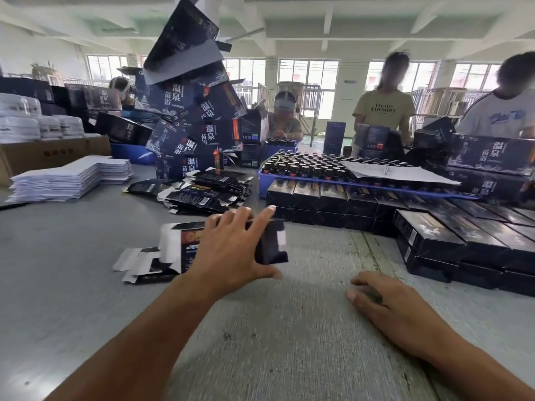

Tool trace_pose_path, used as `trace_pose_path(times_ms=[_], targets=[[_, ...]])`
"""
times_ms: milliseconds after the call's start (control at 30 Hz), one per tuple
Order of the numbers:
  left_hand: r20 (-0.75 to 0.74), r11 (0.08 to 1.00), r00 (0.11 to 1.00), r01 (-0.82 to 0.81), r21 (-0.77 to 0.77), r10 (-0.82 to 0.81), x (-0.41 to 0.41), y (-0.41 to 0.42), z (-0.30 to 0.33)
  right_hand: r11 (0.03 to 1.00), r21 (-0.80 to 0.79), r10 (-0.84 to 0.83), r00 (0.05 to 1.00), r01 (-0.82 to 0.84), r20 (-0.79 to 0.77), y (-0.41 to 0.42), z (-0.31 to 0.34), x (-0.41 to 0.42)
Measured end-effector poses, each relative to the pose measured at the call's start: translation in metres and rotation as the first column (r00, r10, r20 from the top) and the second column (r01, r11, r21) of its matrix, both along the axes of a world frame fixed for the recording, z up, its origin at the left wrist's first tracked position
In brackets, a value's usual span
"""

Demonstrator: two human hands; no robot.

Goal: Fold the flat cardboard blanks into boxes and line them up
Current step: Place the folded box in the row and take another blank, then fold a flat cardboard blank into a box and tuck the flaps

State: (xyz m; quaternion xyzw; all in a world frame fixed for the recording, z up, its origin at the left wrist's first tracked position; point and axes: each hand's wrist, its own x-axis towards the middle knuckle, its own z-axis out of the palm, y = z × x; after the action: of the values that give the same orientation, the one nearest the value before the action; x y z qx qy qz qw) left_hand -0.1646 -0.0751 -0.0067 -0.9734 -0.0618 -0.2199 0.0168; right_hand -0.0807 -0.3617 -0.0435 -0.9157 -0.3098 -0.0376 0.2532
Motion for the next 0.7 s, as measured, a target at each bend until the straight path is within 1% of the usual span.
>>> trace_pose_path(times_ms=[67,133,233,300,400,500,700], targets=[[0.041,0.995,0.994,0.096,0.032,-0.097,-0.001,-0.021,-0.003,0.991,0.132,-0.002,0.999,0.009,-0.054,0.002,0.007,-0.006],[0.087,0.984,0.98,0.177,0.005,-0.177,-0.003,-0.037,-0.006,0.962,0.274,0.005,0.996,0.019,-0.087,0.004,0.015,-0.014],[0.163,0.965,0.955,0.259,-0.048,-0.248,-0.007,-0.053,-0.008,0.878,0.479,0.042,0.997,-0.004,-0.07,0.009,0.028,-0.027],[0.195,0.951,0.937,0.304,-0.055,-0.289,-0.01,-0.06,-0.008,0.828,0.558,0.091,0.995,-0.054,-0.038,0.011,0.034,-0.037],[0.201,0.924,0.91,0.378,-0.053,-0.361,-0.015,-0.069,-0.009,0.813,0.566,0.144,0.989,-0.137,0.032,0.014,0.037,-0.049],[0.224,0.897,0.882,0.438,-0.065,-0.414,-0.018,-0.074,-0.011,0.814,0.555,0.162,0.985,-0.169,0.062,0.015,0.037,-0.054],[0.284,0.882,0.861,0.463,-0.09,-0.422,-0.02,-0.077,-0.01,0.807,0.558,0.185,0.98,-0.195,0.074,0.015,0.036,-0.054]])
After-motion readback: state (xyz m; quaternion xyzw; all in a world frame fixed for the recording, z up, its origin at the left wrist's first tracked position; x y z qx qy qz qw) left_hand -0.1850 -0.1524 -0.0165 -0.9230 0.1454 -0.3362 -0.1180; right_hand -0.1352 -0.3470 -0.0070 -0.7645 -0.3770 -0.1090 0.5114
